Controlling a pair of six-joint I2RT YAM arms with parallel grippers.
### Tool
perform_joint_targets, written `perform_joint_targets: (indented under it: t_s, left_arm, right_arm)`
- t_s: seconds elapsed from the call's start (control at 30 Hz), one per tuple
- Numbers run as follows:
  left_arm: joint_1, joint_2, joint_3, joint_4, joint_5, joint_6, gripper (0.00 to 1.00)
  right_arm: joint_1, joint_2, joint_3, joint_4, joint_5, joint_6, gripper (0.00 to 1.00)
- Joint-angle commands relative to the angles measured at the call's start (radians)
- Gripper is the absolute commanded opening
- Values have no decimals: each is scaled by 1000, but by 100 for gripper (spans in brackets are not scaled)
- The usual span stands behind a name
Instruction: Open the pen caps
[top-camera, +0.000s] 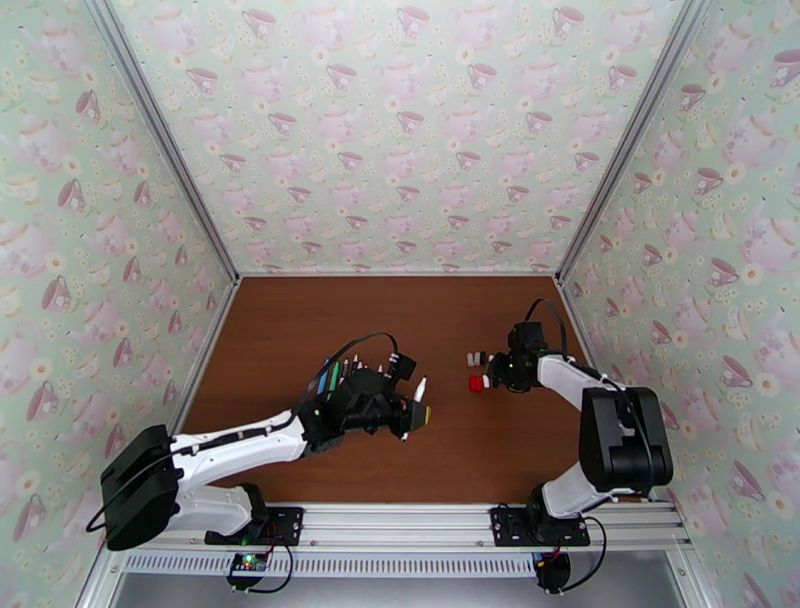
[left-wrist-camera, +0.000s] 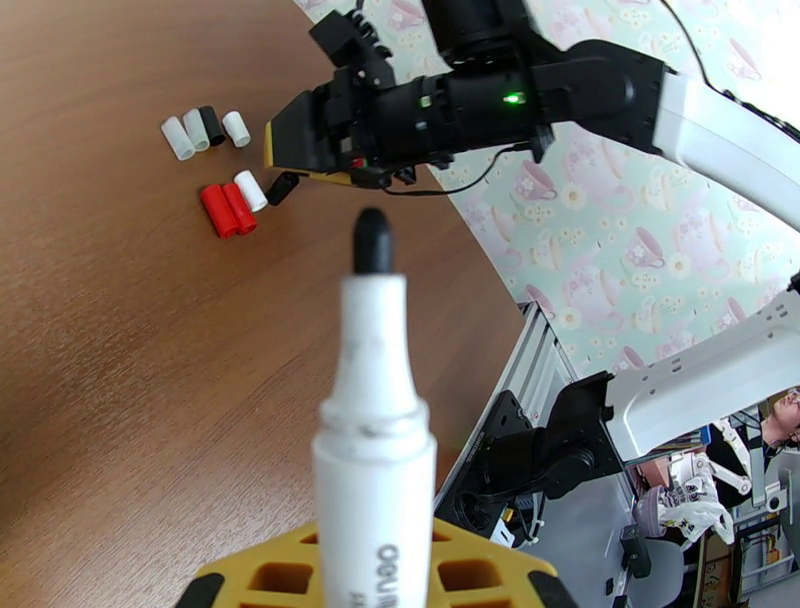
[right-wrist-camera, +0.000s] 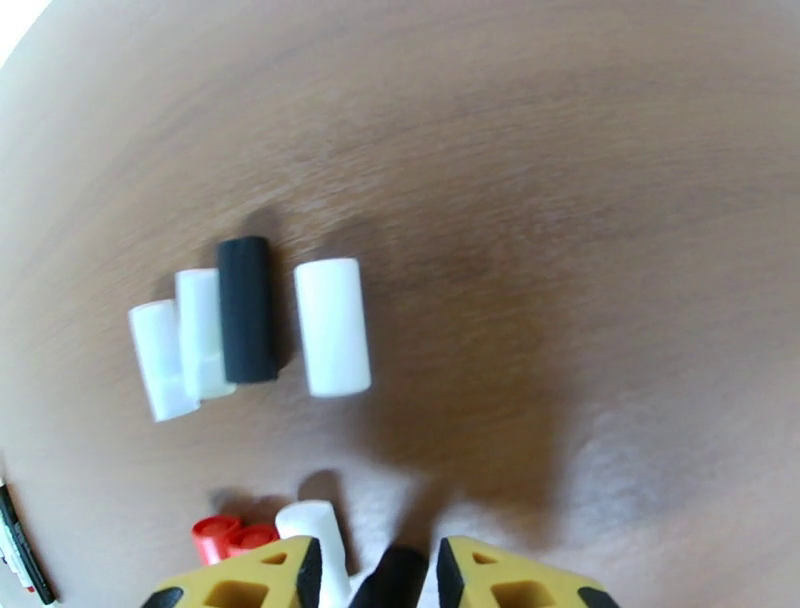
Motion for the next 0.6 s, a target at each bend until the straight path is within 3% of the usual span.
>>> perform_joint_targets:
  t_s: [0.0, 0.57]
  left_arm:
    - [-8, 17, 31, 19, 21, 0, 11]
    - [-14, 14, 25, 21, 14, -1, 11]
  right_arm:
    - [10, -22, -22, -24, 28, 6, 38]
    - [45, 10, -9, -38, 73, -6, 33]
